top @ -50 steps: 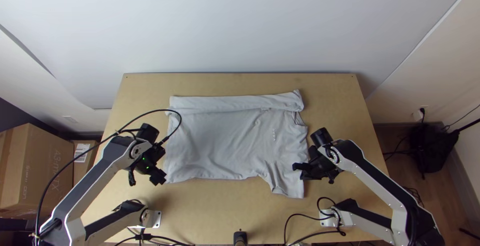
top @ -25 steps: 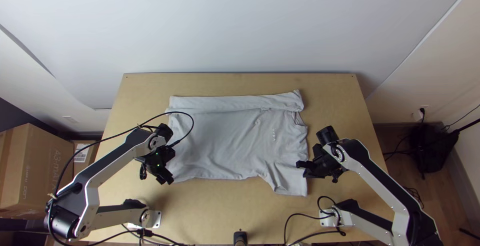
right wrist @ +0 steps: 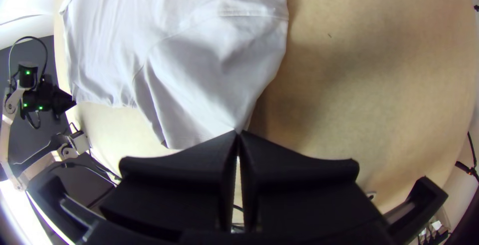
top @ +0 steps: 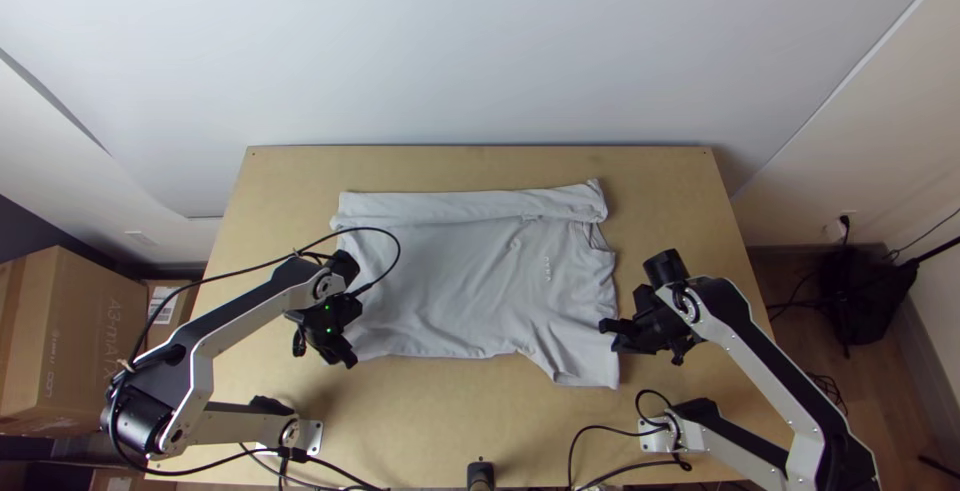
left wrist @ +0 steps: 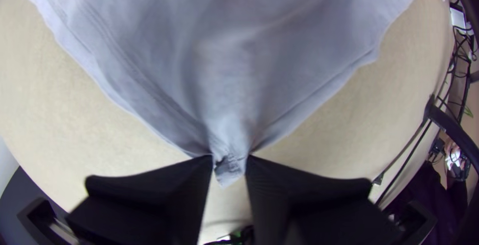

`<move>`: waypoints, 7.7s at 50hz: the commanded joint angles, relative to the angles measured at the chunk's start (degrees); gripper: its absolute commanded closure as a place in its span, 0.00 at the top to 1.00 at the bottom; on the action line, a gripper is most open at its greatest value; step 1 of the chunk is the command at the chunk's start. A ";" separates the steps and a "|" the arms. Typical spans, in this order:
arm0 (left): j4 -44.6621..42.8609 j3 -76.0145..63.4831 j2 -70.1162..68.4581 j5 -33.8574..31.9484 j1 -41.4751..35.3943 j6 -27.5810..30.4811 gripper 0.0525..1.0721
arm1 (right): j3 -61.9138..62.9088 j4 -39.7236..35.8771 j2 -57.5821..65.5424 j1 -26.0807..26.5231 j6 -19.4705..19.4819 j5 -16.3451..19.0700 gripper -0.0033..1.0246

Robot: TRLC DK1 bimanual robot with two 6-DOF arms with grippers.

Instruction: Fold the t-shirt

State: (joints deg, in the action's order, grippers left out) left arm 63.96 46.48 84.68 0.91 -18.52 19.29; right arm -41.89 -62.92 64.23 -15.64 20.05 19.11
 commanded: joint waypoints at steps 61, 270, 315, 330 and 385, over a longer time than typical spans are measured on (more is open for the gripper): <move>-2.70 15.92 -10.86 -2.40 13.51 0.22 0.03 | -19.02 0.16 6.26 10.72 -8.19 -1.98 0.03; -25.20 32.71 34.14 -33.87 24.15 -15.07 0.36 | -47.14 16.33 22.96 24.16 21.43 44.08 0.96; -5.43 45.89 23.77 -30.09 48.49 -0.13 0.02 | -41.26 16.51 20.06 23.90 18.18 43.99 0.96; 0.11 49.76 14.72 -27.36 36.63 -4.52 0.02 | -41.52 16.51 19.36 23.90 18.27 43.90 0.96; 0.02 74.37 31.59 -16.55 -2.92 -30.63 0.02 | -34.31 15.54 11.54 24.25 18.18 42.85 0.96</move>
State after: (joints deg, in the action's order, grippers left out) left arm 63.44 118.17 113.95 -16.67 -19.97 -9.26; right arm -77.97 -47.07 77.80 8.34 38.74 62.15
